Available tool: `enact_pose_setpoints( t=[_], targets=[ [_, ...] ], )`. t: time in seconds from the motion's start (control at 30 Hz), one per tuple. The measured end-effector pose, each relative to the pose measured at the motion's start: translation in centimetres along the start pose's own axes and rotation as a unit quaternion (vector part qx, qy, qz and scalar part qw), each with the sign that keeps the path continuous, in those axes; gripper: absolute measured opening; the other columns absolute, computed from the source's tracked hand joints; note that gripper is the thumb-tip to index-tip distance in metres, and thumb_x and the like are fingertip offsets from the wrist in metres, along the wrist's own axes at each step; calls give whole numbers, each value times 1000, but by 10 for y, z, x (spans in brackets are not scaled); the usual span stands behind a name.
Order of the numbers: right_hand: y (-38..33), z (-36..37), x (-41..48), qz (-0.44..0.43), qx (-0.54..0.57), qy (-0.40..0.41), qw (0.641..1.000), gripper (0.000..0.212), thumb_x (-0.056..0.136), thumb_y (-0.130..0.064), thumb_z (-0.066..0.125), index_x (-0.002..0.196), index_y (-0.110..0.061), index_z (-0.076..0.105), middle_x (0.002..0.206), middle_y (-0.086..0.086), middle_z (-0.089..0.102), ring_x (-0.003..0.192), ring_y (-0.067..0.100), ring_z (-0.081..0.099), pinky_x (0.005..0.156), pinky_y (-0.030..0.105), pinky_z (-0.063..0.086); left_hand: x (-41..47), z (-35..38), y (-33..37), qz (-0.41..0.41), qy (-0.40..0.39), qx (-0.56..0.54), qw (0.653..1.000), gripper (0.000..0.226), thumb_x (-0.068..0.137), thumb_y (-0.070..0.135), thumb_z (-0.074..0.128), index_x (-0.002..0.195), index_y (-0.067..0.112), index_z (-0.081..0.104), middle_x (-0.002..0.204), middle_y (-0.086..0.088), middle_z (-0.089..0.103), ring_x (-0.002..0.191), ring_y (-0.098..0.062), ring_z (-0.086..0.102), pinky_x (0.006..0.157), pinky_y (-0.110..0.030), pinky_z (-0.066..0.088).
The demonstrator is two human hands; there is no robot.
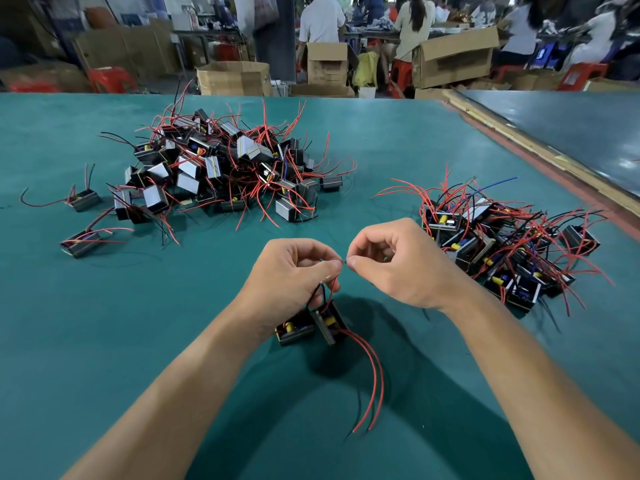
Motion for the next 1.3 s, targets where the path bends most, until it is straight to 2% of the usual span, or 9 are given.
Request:
enact_pose_setpoints(
  t=[0.3,0.53,0.67,0.77,0.87,1.0,1.13,1.2,1.3],
  targets=[
    [-4,3,-1,7,-8,-15,1000,19,88,-5,65,69,-12,65,52,-9,53,48,5,44,51,18,36,0,-1,0,-3,-14,15,1000,15,87,2,65,75,10,69,56,-3,64,42,-13,45,43,-18,40],
    [-1,6,-1,24,1,-28,999,19,89,-9,66,71,-13,65,56,-6,57,54,12,51,59,42,51,-2,0,0,-21,-32,24,999,17,87,6,68,71,14,70,56,-2,64,43,-13,45,41,-16,38],
    [0,7,-1,25,11,-28,999,18,89,-11,66,72,-14,66,57,-6,59,55,12,53,60,46,51,-1,0,1,-19,-37,27,999,22,88,7,65,68,16,70,57,-5,64,45,-17,46,45,-19,40],
    [-1,7,-1,22,29,-25,999,17,88,-7,66,72,-14,69,60,0,65,55,9,54,58,40,51,-2,1,2,-20,-42,15,999,22,90,5,61,70,12,68,57,-5,62,44,-16,47,44,-19,41],
    [-2,4,-1,11,42,-22,999,17,84,1,68,75,-13,72,64,1,70,54,6,55,55,22,47,-3,2,4,-22,-50,4,999,24,93,5,57,70,9,65,57,-5,60,42,-14,47,44,-19,41],
    [-5,0,-1,-13,12,-16,1000,18,81,0,74,77,-17,74,63,-13,67,53,4,52,54,17,41,-3,2,5,-35,-58,-10,998,22,94,6,56,73,8,63,57,-4,58,42,-12,47,44,-18,40],
    [-7,-1,-1,-18,17,-25,999,19,80,-2,79,80,-21,77,63,-15,67,54,1,51,55,14,40,-3,1,5,-42,-73,-14,996,15,93,5,57,81,3,66,57,-4,59,44,-12,47,45,-19,40],
    [-7,-2,-1,-17,17,-31,999,15,79,-4,80,80,-18,78,57,-20,64,50,0,48,52,10,36,-3,1,4,-47,-76,-14,996,15,92,4,58,81,3,67,57,-4,59,45,-13,46,46,-20,40],
    [-6,-3,0,-10,22,-32,999,14,78,-7,83,77,-20,78,55,-18,63,47,0,46,50,10,34,-3,0,2,-53,-79,-10,995,15,91,4,59,78,3,67,57,-4,59,45,-13,46,47,-20,40]
  ],
)
Point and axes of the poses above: each hand's wrist, its own x-axis towards the middle knuckle, its own z-axis out of the palm, y = z × x, the point moved 5 cm from there along x, towards the middle knuckle
